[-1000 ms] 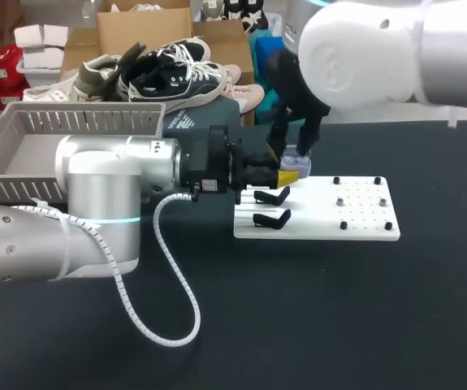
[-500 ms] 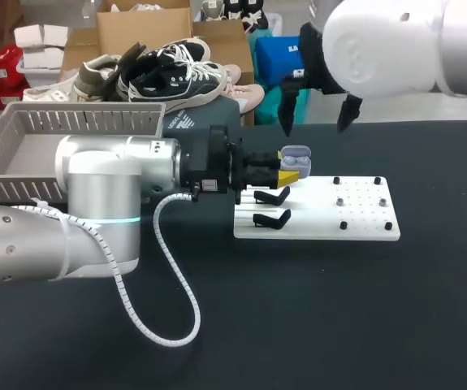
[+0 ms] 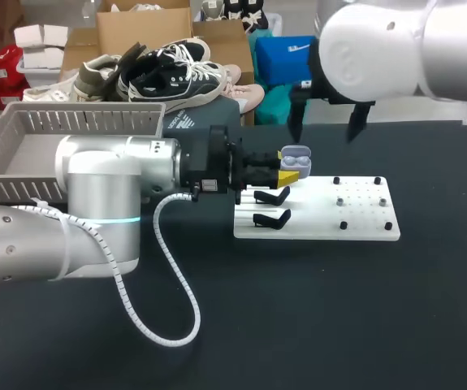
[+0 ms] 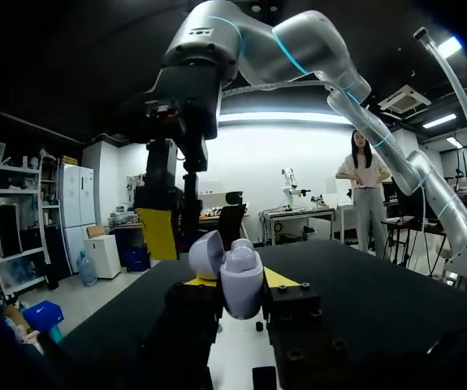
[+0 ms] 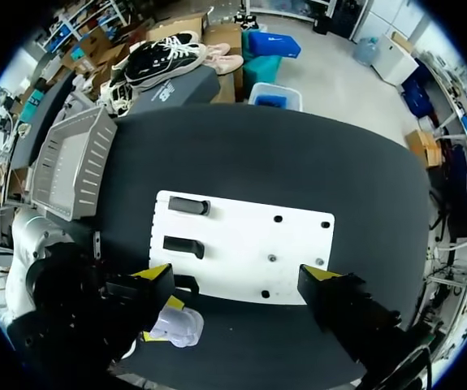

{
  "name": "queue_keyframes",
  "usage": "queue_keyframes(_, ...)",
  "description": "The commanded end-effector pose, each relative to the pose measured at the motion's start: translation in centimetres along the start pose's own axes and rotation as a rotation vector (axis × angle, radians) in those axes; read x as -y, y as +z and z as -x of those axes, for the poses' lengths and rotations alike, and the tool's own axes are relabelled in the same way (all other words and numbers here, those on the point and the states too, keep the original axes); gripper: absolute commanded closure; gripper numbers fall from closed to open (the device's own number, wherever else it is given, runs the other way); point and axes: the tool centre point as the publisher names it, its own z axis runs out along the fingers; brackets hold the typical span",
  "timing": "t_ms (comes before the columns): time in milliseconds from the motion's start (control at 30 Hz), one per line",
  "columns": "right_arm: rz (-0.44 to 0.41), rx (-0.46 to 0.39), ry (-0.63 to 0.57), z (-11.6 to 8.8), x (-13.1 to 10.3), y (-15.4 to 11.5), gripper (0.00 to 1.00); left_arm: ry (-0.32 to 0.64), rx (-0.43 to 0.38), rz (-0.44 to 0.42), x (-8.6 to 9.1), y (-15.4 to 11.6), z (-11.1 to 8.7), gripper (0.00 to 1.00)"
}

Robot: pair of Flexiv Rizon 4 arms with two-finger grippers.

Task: Pick up each earbud case from the left stands, insert the matching earbuds, close the lid, and place the case in the box.

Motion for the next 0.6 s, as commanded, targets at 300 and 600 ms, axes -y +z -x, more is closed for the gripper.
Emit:
queue_keyframes(300,0.011,-0.038,-0.019,-1.6,-0.6,0.0,0.00,0.001,0.003,-0.001,0.0,0.0,-0.1,1.00)
queue_keyframes(600,0.005,-0.054,-0.046,-3.1,-1.1,-0.3,0.00,0.001,0.003,-0.001,0.0,0.0,-0.1,1.00)
